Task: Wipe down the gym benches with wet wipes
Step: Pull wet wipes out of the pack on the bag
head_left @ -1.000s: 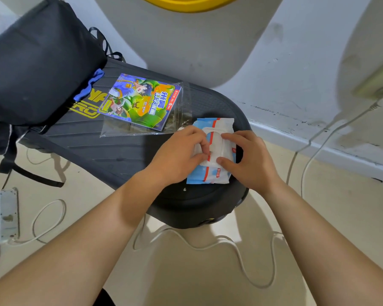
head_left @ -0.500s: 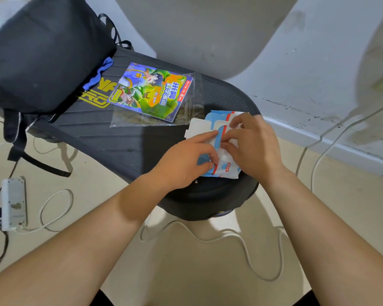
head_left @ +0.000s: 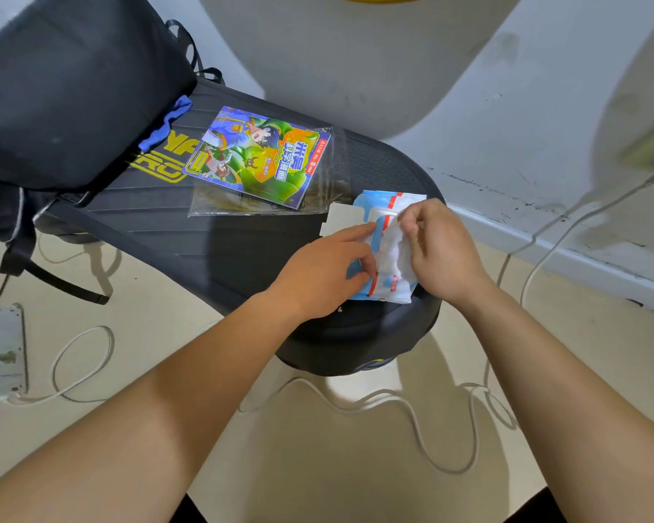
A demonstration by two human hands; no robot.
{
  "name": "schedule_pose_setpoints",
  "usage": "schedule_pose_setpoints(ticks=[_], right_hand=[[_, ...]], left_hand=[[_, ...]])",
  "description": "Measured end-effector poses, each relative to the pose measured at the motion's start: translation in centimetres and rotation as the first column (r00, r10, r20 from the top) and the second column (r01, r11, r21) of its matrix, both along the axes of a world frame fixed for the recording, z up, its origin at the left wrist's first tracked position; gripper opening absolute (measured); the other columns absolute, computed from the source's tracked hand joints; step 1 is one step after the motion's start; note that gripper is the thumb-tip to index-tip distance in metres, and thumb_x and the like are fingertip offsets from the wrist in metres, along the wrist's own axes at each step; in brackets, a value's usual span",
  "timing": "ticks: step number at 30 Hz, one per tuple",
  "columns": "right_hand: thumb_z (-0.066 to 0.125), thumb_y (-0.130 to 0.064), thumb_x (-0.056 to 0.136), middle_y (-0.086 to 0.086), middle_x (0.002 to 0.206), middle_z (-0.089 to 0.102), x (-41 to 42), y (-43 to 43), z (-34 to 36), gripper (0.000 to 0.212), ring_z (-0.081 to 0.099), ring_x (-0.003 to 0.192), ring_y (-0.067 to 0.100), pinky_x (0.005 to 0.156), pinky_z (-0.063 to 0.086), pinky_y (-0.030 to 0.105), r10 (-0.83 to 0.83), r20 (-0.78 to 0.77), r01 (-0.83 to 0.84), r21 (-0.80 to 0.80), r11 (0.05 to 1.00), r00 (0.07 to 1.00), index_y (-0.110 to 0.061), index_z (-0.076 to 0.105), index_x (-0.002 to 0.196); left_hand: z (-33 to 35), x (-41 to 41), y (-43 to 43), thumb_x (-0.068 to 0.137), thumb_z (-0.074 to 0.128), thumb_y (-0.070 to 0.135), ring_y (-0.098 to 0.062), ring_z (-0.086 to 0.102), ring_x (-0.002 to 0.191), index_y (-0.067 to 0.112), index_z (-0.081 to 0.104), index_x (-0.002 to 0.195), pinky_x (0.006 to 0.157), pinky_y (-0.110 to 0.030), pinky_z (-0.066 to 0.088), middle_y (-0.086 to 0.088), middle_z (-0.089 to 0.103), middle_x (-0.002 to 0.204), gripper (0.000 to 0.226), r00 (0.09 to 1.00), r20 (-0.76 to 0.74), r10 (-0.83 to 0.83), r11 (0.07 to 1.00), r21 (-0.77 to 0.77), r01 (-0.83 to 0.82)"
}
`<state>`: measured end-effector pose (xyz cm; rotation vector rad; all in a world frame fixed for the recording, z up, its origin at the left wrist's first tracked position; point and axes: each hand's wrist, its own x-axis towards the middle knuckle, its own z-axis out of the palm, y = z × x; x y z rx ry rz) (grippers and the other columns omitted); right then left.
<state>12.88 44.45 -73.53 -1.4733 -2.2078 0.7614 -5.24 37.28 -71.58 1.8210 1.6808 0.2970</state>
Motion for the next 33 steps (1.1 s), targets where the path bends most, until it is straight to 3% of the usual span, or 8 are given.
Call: schedule_pose_setpoints(ticks=[5,9,12,15,18,24,28,33], right_hand=[[0.046,-0.025,0.102,-0.003,0.099,0.065,0.6,0.0,-0.4,0.004,0.058,0.089,0.022,0.077,0.049,0.042,-0.015,-0.079,0.015,0.004,1.000,0.997,-0.024,0.049,0.100],[0.048,-0.046,0.090,-0.009,0.115,0.064,1.2,0.1,-0.1,0.040,0.057,0.106,0.021,0.090,0.047,0.038,0.152,-0.007,-0.152,0.010,0.988,0.988,-0.032,0.060,0.126],[0.054,-0.035,0.090,-0.006,0.107,0.065,1.5,0.2,-0.5,0.025,0.060,0.100,0.025,0.085,0.050,0.040,0.177,0.045,-0.180,0.088,0.980,0.983,-0.025,0.073,0.104],[0.057,-0.024,0.093,-0.005,0.095,0.069,1.5,0.3,0.2,0.014,0.064,0.089,0.022,0.077,0.052,0.039,0.010,-0.109,0.004,0.120,0.993,0.994,-0.021,0.071,0.092],[0.058,-0.020,0.096,-0.011,0.087,0.068,1.6,0.3,1.4,0.011,0.064,0.084,0.018,0.074,0.052,0.040,-0.089,-0.224,0.124,0.150,0.981,0.971,-0.018,0.068,0.091],[0.062,-0.021,0.096,-0.011,0.078,0.068,2.9,0.1,1.1,0.014,0.064,0.078,0.018,0.075,0.054,0.043,-0.194,-0.271,0.185,-0.058,0.981,0.943,-0.024,0.066,0.083],[0.063,-0.023,0.094,0.001,0.081,0.072,3.1,0.1,0.8,0.016,0.070,0.082,0.026,0.077,0.058,0.053,-0.207,-0.385,0.101,-0.276,0.956,0.899,-0.017,0.069,0.080],[0.062,-0.022,0.097,-0.009,0.083,0.071,2.8,-0.2,1.2,0.017,0.067,0.079,0.010,0.071,0.056,0.032,-0.225,-0.369,0.149,-0.224,0.963,0.902,-0.022,0.070,0.082]], left_hand=[[0.0,-0.1,0.0,0.095,0.064,0.031,-0.009,0.052,0.128,0.035,0.062,0.091,0.097,-0.026,0.045,0.024,0.032,0.158,0.006,1.000,0.012,0.007,1.000,0.013,-0.008],[0.0,0.0,0.0,0.096,0.063,0.030,-0.008,0.049,0.130,0.033,0.061,0.093,0.100,-0.027,0.043,0.023,0.032,0.158,0.004,1.000,0.011,0.013,1.000,0.018,-0.014],[0.1,0.1,0.1,0.097,0.060,0.031,-0.008,0.048,0.132,0.032,0.059,0.094,0.099,-0.027,0.044,0.022,0.034,0.158,0.004,0.999,0.006,0.032,0.999,0.020,-0.032],[0.1,0.2,0.2,0.097,0.059,0.030,-0.009,0.050,0.130,0.034,0.058,0.093,0.097,-0.029,0.047,0.022,0.036,0.157,0.007,0.999,0.022,0.034,0.999,0.034,-0.035],[0.3,0.9,0.6,0.099,0.055,0.032,-0.010,0.059,0.110,0.034,0.058,0.103,0.077,-0.023,0.045,0.022,0.045,0.150,0.005,0.999,-0.022,0.032,0.999,0.031,-0.031],[0.7,3.3,1.4,0.085,0.060,0.068,-0.009,0.060,0.088,0.034,0.045,0.092,0.066,-0.026,0.045,0.013,0.065,0.112,0.038,0.962,-0.127,0.243,0.969,0.072,-0.236],[-0.3,5.0,1.9,0.072,0.062,0.078,-0.018,0.059,0.108,0.028,0.047,0.124,0.093,-0.040,0.047,0.006,0.060,0.122,0.074,0.936,-0.122,0.331,0.934,0.183,-0.307],[-2.0,4.0,2.2,0.075,0.066,0.071,-0.020,0.048,0.128,0.032,0.046,0.138,0.113,-0.046,0.033,0.003,0.050,0.137,0.077,0.913,-0.326,0.247,0.952,0.259,-0.165]])
